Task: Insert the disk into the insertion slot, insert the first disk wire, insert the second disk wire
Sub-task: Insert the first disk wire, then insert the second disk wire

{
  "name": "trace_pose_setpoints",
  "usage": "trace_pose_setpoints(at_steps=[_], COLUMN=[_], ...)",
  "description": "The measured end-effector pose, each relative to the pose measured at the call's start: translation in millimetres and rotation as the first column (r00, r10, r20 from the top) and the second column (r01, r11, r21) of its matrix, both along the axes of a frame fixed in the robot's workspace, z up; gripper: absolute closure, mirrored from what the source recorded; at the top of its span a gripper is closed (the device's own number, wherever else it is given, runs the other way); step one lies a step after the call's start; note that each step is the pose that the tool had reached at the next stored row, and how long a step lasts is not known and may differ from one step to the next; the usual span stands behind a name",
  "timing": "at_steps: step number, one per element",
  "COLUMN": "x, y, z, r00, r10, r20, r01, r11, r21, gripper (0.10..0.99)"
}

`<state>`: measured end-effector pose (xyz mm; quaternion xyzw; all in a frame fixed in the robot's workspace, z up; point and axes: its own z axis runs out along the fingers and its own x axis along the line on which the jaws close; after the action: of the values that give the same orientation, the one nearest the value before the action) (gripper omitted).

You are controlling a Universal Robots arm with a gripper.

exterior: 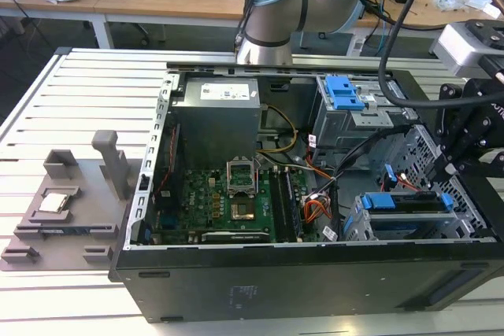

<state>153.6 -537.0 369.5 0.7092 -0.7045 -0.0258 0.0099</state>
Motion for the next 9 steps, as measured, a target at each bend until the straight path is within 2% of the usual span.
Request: trace_pose_setpoints(at_steps=[7,9], x=[-0.3,-6.4], y=[0.0,0.0], z=[0.3,0.1], r00=[1.0,1.0], r10=[0.0,0.0], r20=[0.0,0.0], r01=[0.0,0.0], r11=[1.0,1.0], r21=[0.0,0.0], gripper=[0.98,0.98])
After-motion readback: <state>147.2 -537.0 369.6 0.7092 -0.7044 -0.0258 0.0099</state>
